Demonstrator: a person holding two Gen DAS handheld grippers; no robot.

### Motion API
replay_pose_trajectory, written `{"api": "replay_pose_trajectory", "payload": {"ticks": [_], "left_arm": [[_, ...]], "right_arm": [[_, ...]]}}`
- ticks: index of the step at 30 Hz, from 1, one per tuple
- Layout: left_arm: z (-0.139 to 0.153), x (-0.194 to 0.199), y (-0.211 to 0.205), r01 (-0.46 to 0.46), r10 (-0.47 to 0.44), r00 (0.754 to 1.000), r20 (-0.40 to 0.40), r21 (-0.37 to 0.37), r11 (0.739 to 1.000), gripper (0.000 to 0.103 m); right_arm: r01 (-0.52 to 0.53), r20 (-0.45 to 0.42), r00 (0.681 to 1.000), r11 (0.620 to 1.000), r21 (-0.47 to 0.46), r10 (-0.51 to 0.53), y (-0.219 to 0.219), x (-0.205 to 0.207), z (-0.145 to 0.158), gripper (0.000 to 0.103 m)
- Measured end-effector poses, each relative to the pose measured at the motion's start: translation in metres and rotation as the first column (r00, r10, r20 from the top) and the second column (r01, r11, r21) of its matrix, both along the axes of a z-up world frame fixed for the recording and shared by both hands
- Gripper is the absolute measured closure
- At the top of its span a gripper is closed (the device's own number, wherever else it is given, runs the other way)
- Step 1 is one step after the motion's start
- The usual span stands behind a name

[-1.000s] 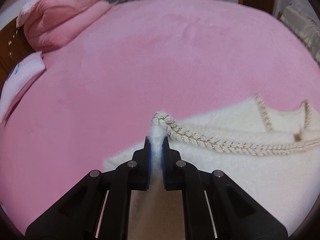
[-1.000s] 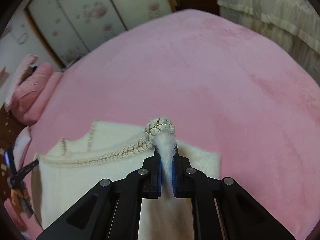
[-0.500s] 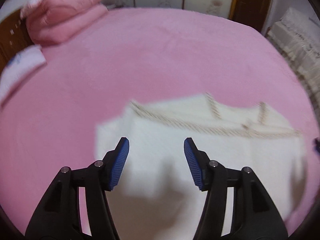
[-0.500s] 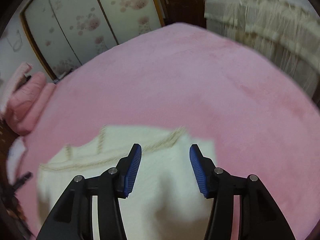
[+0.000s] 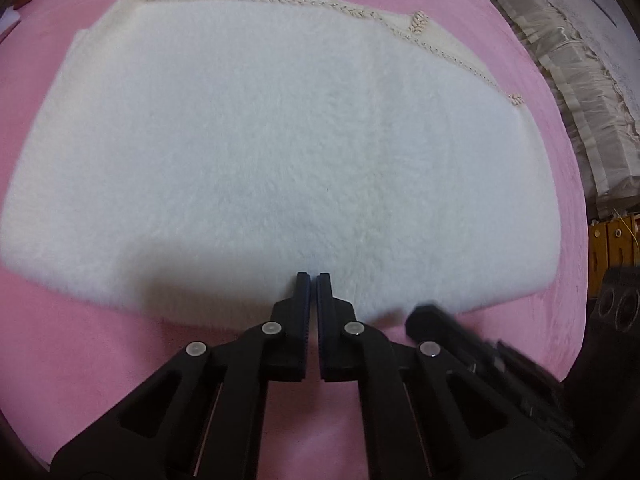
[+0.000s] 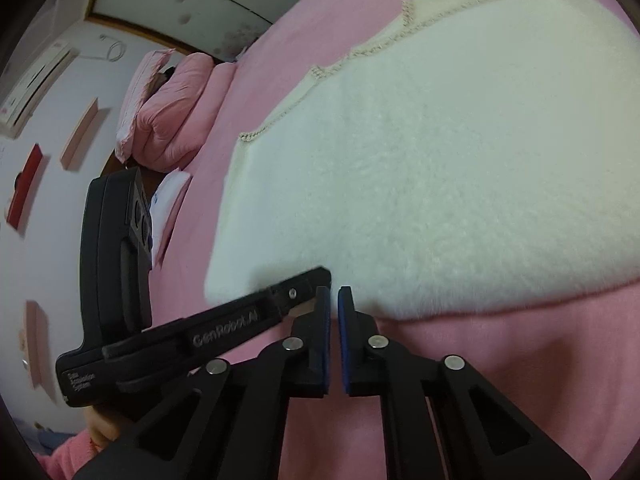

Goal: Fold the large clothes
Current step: 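Press and smooth the folded cardigan with both closed tools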

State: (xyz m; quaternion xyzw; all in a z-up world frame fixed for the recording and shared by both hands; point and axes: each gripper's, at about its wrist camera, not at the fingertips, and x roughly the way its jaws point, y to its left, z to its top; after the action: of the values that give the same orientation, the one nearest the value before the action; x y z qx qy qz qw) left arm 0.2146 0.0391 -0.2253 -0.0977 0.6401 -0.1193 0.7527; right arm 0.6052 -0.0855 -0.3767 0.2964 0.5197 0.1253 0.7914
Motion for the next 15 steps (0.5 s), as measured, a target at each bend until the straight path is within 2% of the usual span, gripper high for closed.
{"api": "replay_pose_trajectory", "payload": {"ticks": [2, 4, 7, 8, 9, 12, 15], "left_arm": [[-0.013, -0.004, -0.001, -0.009, 0.008, 1.000, -0.007, -0.017, 1.000, 0.102], [-0.026, -0.002, 0.000, -0.036, 0.036, 0.999, -0.020, -0.034, 0.999, 0.102], [-0.026, 0.000, 0.011, -0.047, 0.047, 0.999, -0.009, -0.049, 0.998, 0.102], [-0.023, -0.001, 0.019, -0.051, 0.052, 0.999, 0.014, -0.030, 0.998, 0.102], [-0.020, -0.001, 0.031, -0.055, 0.055, 0.997, 0.045, 0.002, 0.998, 0.102], [-0.023, 0.002, 0.086, -0.118, 0.109, 0.991, 0.083, 0.105, 0.988, 0.102], [-0.035, -0.003, 0.148, -0.235, 0.229, 0.970, 0.079, 0.085, 0.968, 0.102]], "right_arm": [[0.014, 0.021, 1.000, 0.999, -0.041, -0.013, 0.000, 0.011, -0.007, 0.102], [0.022, 0.004, 1.000, 0.997, -0.069, -0.021, -0.007, 0.020, -0.021, 0.102], [0.048, -0.009, 0.999, 0.999, 0.020, -0.048, -0.018, 0.024, -0.040, 0.103], [0.064, -0.011, 0.998, 0.997, 0.050, -0.064, -0.025, 0.022, -0.042, 0.103], [0.081, -0.012, 0.997, 0.996, 0.039, -0.081, -0.033, 0.019, -0.041, 0.103], [0.142, 0.007, 0.990, 0.983, -0.112, -0.143, -0.076, 0.000, -0.033, 0.103], [0.234, 0.038, 0.972, 0.941, -0.244, -0.232, -0.134, -0.028, -0.025, 0.103]]}}
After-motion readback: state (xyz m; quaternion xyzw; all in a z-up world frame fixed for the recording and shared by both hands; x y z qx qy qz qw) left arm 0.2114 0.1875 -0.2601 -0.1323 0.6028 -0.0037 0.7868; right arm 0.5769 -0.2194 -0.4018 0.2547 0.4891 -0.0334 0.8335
